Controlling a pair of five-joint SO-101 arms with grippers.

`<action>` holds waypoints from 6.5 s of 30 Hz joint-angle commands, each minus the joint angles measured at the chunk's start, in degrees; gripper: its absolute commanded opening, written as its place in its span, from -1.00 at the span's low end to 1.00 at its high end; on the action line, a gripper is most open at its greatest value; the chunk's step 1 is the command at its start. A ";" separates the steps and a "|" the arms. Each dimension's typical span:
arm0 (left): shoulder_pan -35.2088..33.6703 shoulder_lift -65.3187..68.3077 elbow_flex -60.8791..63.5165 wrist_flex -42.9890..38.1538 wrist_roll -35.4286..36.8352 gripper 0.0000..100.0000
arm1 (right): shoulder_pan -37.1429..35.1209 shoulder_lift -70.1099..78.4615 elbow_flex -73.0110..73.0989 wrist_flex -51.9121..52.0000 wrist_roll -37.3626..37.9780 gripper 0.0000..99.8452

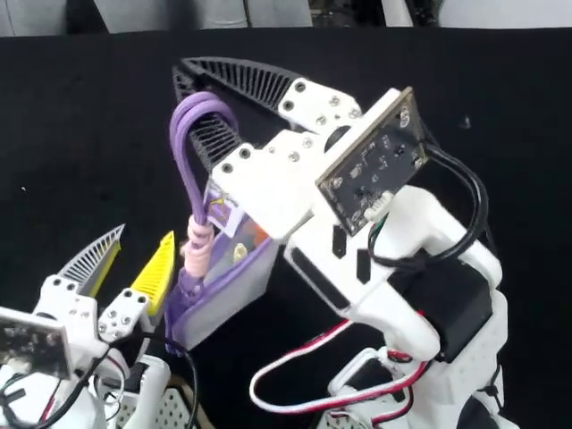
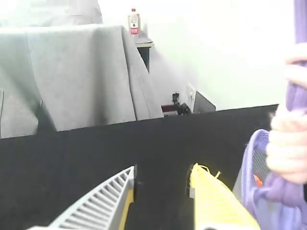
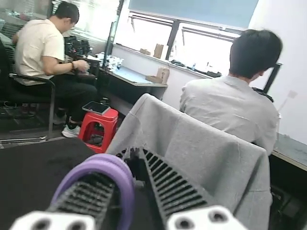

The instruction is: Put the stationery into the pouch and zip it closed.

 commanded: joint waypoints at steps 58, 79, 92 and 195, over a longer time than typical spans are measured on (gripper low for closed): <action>12.26 14.15 2.77 5.98 -16.09 -0.94 | 7.47 -5.05 -0.40 3.78 0.53 -0.98; 11.65 -2.99 -12.44 16.88 -16.18 -0.95 | 31.03 -4.79 16.92 -16.88 0.26 -0.98; 11.56 -3.34 -17.89 20.22 -16.18 -0.95 | 41.67 7.34 16.13 -25.41 0.18 -0.98; -20.97 -3.52 10.33 6.95 -14.68 -0.89 | 26.46 12.26 -1.19 41.05 25.23 -0.43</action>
